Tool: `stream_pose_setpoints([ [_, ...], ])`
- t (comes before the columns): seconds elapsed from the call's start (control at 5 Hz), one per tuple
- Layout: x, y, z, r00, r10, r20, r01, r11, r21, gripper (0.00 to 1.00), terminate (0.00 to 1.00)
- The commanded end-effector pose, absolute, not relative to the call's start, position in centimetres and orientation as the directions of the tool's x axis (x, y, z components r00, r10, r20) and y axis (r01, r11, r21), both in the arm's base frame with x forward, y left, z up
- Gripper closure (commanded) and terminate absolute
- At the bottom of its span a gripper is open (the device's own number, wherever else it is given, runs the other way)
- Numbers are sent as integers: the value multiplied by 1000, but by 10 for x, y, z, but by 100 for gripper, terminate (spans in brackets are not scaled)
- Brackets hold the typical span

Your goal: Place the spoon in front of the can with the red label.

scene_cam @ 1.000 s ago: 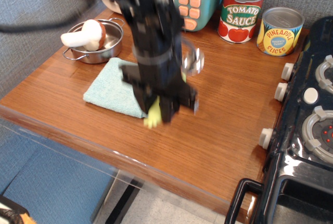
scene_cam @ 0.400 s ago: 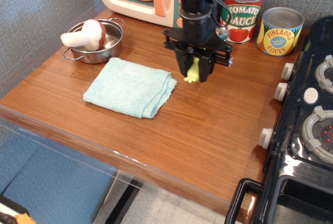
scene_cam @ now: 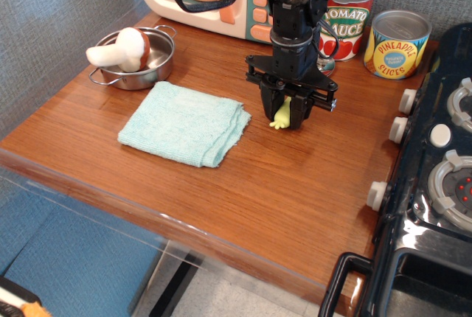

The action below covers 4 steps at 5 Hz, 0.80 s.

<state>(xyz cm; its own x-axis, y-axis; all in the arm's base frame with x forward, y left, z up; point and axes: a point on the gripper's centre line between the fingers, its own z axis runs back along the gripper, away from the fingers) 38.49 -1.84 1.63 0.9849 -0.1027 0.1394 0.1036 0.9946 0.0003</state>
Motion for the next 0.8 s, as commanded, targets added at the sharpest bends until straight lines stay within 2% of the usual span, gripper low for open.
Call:
stream_pose_setpoints([
  [0.0, 381, -26, 41, 971, -140, 192, 141, 990, 13, 0, 0],
  [0.2, 382, -27, 72, 961, -124, 249, 135, 991, -26, 0, 0],
  [0.4, 376, -26, 108, 955, -97, 282, 106, 994, -17, 0, 0],
  [0.6, 373, -20, 113, 957, -164, 240, 168, 986, 3, 0, 0],
])
